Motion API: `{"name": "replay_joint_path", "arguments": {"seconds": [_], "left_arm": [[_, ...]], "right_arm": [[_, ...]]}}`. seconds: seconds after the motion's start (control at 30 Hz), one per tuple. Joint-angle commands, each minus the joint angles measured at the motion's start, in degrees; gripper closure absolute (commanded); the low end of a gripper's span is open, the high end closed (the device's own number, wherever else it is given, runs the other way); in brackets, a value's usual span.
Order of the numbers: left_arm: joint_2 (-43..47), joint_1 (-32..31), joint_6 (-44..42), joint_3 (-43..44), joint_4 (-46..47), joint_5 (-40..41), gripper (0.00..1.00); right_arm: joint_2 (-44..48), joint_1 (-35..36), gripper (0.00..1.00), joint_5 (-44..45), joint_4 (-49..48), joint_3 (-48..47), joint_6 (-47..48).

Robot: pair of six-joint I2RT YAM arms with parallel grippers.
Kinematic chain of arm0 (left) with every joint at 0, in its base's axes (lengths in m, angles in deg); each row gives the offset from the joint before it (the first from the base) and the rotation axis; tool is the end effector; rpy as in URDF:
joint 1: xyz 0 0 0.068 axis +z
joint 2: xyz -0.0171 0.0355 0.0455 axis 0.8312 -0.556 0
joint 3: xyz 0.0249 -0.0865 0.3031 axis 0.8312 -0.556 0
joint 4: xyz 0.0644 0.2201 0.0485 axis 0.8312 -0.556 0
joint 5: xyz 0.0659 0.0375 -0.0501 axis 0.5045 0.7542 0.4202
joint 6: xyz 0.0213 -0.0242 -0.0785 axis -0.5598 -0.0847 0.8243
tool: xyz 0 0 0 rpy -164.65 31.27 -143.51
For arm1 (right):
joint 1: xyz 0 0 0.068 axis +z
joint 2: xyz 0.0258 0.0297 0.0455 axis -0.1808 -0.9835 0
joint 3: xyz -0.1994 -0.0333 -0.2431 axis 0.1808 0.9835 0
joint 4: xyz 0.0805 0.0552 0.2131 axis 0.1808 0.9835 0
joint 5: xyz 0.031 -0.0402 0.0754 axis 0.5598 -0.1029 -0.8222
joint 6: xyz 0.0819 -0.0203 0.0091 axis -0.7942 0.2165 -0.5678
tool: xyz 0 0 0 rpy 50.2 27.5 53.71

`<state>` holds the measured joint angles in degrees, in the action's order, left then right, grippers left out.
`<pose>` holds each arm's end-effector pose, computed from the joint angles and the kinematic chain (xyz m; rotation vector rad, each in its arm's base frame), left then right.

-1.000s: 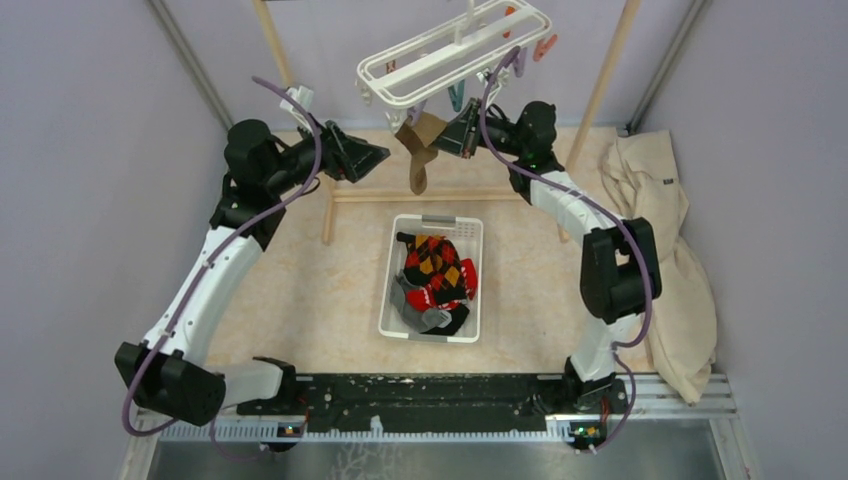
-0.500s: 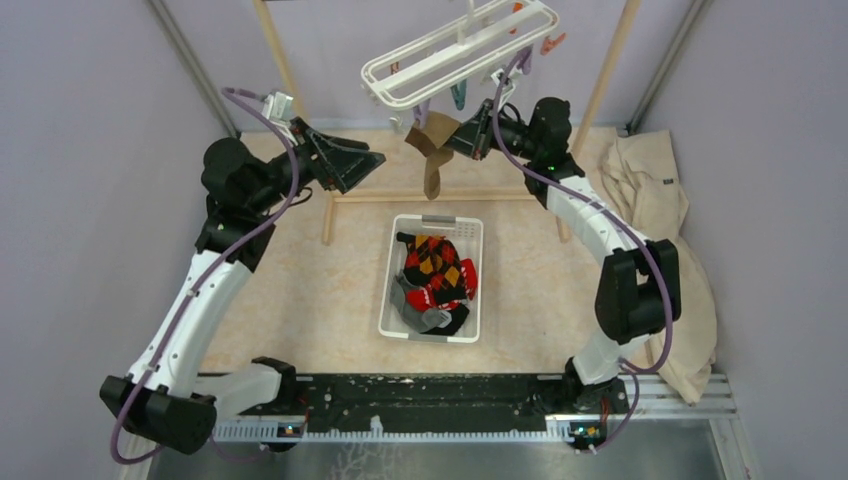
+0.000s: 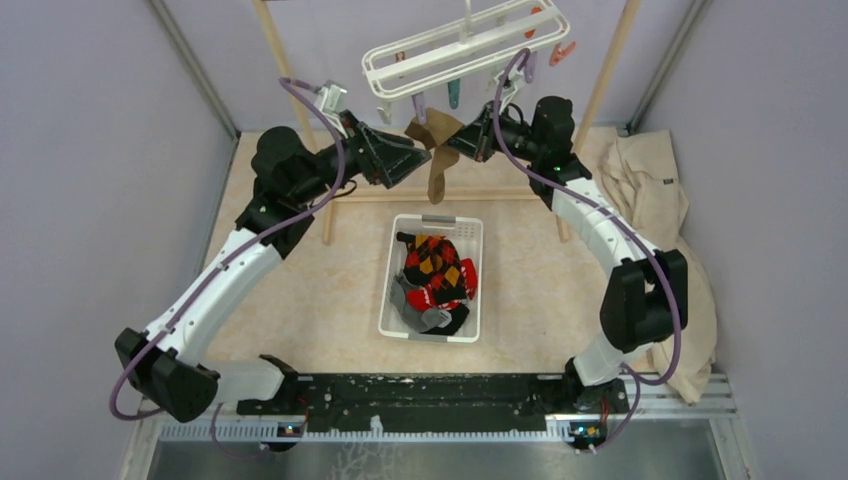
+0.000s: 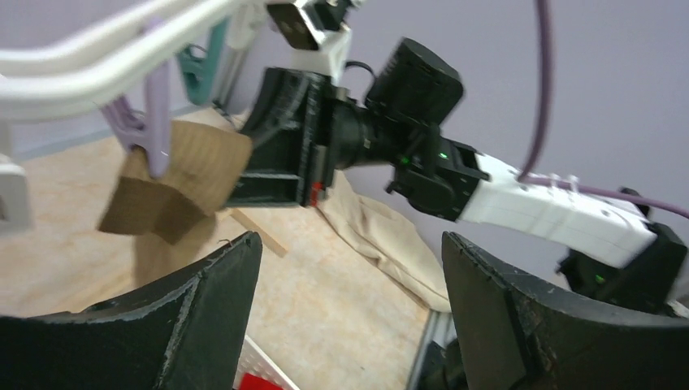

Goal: Remove the socks clipped to the hanger
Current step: Remove the sock from the hanger.

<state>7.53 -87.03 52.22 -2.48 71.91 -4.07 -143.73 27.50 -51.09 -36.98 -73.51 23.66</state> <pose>0.2159 -0.1704 0.5024 0.4196 1.4556 -1.2622 0.3453 0.1633 0.4322 -0.5227 1.6184 1.2511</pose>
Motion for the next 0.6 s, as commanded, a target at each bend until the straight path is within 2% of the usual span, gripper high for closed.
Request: {"name": "replay_joint_path", "arguments": {"seconds": [0.0, 0.3, 0.57], "left_arm": [[-2.21, -0.09, -6.05, 4.85, -0.67, 7.38, 0.13], [-6.06, 0.11, -11.65, 10.11, -4.04, 11.36, 0.12], [-6.83, 3.13, -11.66, 8.36, -2.89, 10.83, 0.11]], "right_arm": [[3.69, -0.29, 1.00, 0.28, -0.61, -1.74, 1.74], [3.70, -0.29, 1.00, -3.36, 0.17, -2.35, 1.72], [4.88, -0.29, 1.00, -7.39, -1.41, -1.51, -0.13]]}}
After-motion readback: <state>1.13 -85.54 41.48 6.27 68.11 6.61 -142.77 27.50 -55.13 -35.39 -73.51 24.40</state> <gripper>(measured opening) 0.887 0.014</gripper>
